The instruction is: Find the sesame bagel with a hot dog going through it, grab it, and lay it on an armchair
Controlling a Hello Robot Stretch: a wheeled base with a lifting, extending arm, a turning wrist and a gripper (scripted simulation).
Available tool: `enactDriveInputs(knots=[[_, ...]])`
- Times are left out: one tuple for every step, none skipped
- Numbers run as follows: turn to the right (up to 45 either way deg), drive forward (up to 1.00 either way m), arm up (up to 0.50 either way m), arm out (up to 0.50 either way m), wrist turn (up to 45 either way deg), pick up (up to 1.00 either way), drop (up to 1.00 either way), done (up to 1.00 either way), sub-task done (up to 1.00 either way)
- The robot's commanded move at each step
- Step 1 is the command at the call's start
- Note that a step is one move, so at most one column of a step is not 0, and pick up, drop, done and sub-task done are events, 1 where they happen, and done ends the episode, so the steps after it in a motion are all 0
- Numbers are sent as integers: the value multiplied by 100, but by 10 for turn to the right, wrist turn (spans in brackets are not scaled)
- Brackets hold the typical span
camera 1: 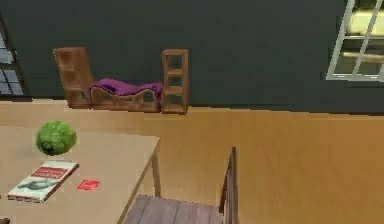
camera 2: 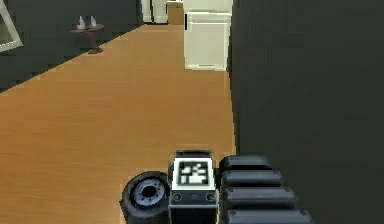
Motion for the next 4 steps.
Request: enactDriveInputs(knots=[[450, 0, 0, 0, 0, 0, 0, 0, 0], [270, 0, 0, 0, 0, 0, 0, 0, 0], [0, 40, 0, 0, 0, 0, 0, 0, 0], [120, 0, 0, 0, 0, 0, 0, 0, 0]])
